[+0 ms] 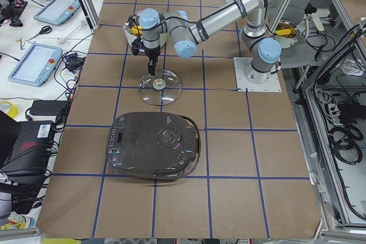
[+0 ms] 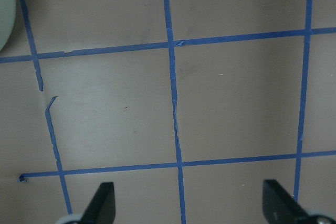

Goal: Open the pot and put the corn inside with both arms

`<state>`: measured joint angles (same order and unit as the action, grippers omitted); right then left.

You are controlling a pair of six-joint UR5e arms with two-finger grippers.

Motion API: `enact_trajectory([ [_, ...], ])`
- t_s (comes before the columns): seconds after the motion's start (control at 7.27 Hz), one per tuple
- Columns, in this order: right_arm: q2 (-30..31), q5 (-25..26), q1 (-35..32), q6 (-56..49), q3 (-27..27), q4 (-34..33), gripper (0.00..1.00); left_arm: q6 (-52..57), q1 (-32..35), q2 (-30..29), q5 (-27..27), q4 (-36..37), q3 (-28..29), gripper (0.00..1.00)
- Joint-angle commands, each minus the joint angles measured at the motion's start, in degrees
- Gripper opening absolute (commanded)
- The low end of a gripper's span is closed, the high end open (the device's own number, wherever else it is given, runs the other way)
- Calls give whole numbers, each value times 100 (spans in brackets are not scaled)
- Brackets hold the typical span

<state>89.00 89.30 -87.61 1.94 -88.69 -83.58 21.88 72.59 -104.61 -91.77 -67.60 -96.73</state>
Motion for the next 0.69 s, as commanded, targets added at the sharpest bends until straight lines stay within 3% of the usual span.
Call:
enact_trajectory([
  [0.0, 117, 314, -28, 78, -79, -44, 100, -987, 691, 422, -8, -1707, 1108, 100],
  [0.41, 108, 220, -37, 272, -43, -88, 100, -2124, 1816, 897, 1, -1958, 1489, 100],
  [0.55, 108, 246, -37, 272, -26, -114, 100, -2240, 2098, 1064, -173, -2359, 1482, 100],
])
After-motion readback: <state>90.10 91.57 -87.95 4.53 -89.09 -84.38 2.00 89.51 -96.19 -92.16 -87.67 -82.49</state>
